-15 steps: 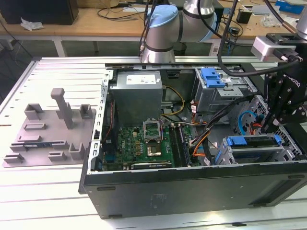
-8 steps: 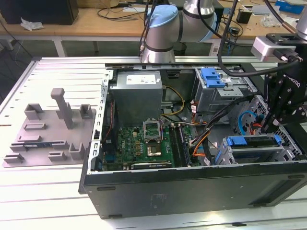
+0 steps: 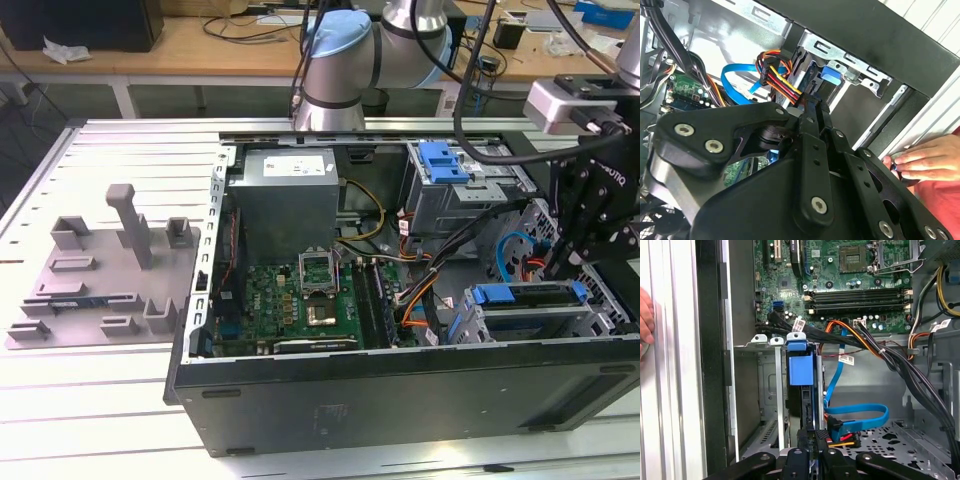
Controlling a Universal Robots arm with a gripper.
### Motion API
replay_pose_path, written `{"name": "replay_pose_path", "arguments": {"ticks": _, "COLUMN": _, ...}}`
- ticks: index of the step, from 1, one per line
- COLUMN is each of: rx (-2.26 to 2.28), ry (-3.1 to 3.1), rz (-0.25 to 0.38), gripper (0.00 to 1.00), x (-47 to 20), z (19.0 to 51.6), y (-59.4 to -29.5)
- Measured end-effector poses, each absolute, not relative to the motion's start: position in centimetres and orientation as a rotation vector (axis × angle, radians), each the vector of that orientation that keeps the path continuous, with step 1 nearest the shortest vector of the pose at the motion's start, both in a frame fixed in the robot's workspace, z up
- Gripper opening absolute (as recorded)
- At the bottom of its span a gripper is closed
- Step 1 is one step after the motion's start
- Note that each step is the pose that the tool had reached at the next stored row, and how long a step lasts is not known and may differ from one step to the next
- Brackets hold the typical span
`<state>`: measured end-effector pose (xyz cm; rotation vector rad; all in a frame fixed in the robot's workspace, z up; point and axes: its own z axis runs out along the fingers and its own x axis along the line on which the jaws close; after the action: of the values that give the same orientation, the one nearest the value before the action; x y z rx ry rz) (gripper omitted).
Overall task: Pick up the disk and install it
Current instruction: 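Insert the first disk wire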
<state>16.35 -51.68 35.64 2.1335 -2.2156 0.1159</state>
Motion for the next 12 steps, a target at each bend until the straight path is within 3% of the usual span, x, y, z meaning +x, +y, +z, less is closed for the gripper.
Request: {"name": "replay_pose_path", "arguments": {"ticks": 12, "rx": 2.145, "ry": -2.205, "rz": 0.116, "gripper": 0.17, "x": 16.36, "z": 35.38, "y": -51.68}}
